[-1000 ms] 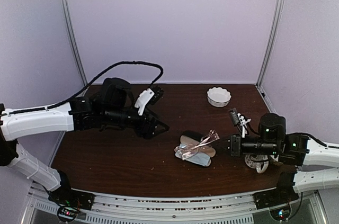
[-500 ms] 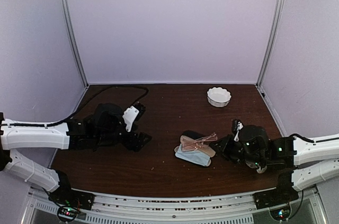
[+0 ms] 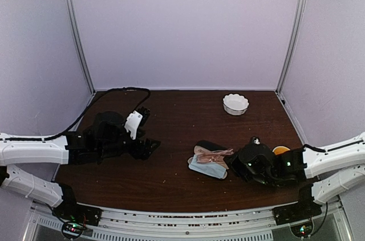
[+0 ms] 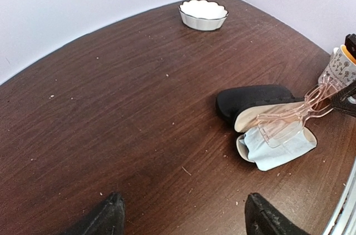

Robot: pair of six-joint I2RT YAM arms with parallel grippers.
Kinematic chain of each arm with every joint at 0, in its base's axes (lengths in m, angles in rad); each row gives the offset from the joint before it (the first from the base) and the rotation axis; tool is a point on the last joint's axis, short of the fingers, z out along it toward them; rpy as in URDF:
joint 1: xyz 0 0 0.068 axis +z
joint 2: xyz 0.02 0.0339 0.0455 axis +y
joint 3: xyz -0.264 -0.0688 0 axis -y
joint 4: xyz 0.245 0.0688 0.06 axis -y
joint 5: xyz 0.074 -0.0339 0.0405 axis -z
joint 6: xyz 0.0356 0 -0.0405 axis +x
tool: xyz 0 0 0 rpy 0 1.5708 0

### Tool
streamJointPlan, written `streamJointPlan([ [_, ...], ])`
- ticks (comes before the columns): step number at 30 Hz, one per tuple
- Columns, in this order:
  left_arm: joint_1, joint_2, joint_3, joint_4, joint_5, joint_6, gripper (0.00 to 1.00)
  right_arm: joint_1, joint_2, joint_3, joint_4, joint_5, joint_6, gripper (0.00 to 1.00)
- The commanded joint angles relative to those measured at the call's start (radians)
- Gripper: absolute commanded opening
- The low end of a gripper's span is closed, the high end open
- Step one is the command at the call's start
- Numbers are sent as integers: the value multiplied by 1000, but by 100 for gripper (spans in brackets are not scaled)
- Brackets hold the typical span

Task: Organize the sunglasses
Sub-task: Place the sunglasses in the sunglasses case.

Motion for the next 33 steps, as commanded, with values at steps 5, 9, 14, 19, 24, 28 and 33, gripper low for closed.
streamJointPlan([
  [5,7,-6,-13,53,-27,-13,76,6,94,68,31,39,68,0],
  [9,7,-6,-13,50,-31,-15,76,6,125,73,32,18,96,0],
  [14,9,-11,-18,55,-29,-16,75,6,169,74,35,-18,124,0],
  [19,8,-10,-19,55,-29,-16,75,6,188,73,50,-36,127,0],
  [24,9,-7,-15,52,-29,-16,75,5,204,108,10,-85,116,13],
  [28,9,-4,-11,50,-23,-16,75,4,200,140,-72,-121,108,27],
  [33,9,6,11,37,38,-17,75,-1,162,123,-98,-148,74,39],
])
